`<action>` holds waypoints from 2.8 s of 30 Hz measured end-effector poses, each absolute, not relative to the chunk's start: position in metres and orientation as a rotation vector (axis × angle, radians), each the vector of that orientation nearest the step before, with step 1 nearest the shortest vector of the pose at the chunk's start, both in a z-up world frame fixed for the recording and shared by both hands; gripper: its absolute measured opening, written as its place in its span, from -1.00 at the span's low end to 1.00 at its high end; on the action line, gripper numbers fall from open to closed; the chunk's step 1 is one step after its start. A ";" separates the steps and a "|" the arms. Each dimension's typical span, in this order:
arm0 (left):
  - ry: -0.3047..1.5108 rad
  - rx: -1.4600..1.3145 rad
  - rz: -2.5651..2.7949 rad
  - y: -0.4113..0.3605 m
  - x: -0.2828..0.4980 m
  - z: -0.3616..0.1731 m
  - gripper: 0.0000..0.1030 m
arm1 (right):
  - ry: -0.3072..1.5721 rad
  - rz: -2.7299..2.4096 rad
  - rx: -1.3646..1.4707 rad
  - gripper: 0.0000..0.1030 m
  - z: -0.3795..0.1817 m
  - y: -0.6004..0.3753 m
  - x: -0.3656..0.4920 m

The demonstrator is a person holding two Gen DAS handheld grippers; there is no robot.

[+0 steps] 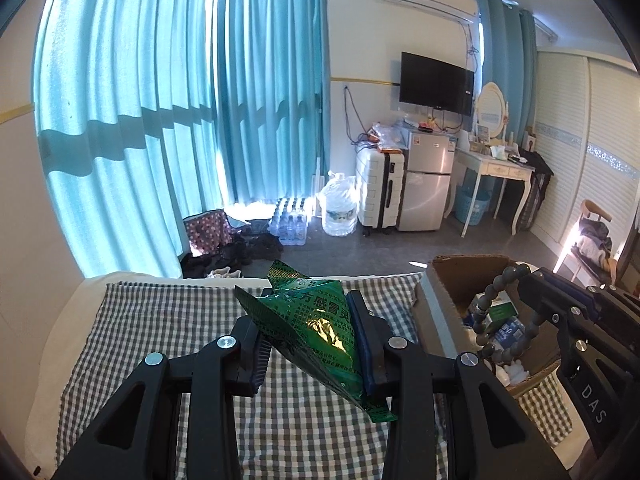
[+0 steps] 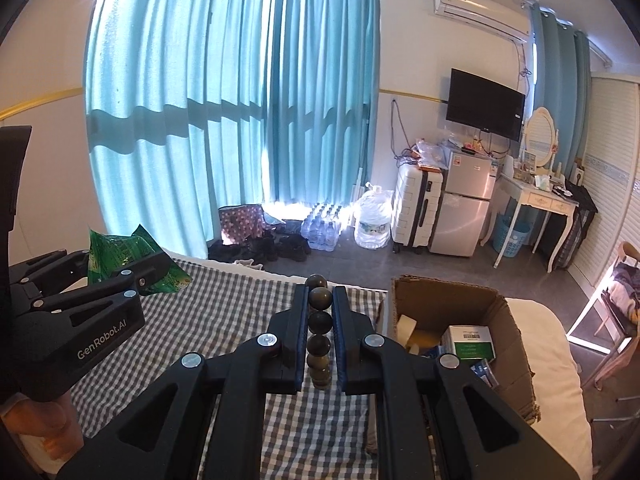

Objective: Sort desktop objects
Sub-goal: 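Lift the packet and bracelet and carry them over the cardboard box, then lower into the box and open the left tool while the right tool releases the bracelet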

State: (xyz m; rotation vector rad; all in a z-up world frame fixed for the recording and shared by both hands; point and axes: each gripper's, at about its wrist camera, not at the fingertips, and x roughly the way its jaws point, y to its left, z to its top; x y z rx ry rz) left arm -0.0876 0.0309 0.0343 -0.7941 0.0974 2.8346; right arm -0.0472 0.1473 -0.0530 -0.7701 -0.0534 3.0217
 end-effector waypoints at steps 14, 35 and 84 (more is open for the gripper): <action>0.110 -0.772 2.734 0.105 -0.092 0.040 -0.31 | 0.000 2.914 -0.734 -0.79 -0.042 0.225 -0.033; 0.185 -0.778 2.612 0.209 -0.105 0.025 -0.31 | 0.111 2.813 -0.711 -0.79 -0.047 0.320 -0.019; 0.282 -1.074 2.453 0.301 -0.200 -0.089 -0.11 | 0.241 2.659 -1.168 -0.69 -0.204 0.382 -0.127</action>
